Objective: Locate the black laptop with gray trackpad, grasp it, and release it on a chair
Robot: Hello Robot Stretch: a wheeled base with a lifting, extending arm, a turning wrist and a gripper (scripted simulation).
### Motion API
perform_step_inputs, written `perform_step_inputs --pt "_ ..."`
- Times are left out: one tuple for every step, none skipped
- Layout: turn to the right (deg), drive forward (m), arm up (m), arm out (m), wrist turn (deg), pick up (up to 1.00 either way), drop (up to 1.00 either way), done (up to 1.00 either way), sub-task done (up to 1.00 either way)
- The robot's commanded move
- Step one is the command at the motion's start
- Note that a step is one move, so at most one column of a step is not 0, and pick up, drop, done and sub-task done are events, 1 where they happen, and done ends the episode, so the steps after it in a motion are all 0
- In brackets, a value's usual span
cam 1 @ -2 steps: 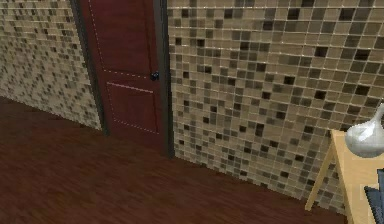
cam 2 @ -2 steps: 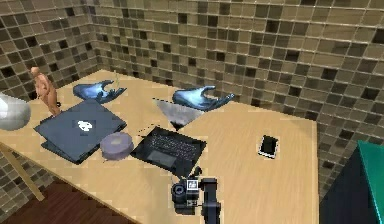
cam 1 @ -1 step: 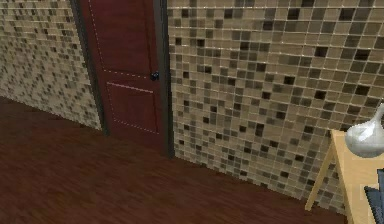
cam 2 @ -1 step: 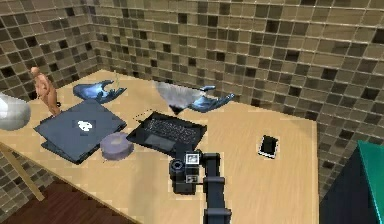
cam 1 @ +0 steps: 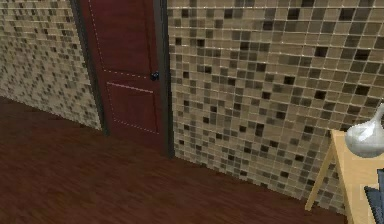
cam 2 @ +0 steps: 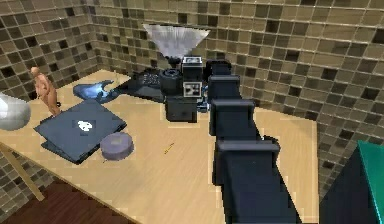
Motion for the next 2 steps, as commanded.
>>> perform_step_inputs --pt "0.0 0.0 0.0 0.0 -45.0 0.0 0.0 0.0 0.0" --pt "0.0 0.0 0.0 0.0 -45.0 0.0 0.0 0.0 0.0"
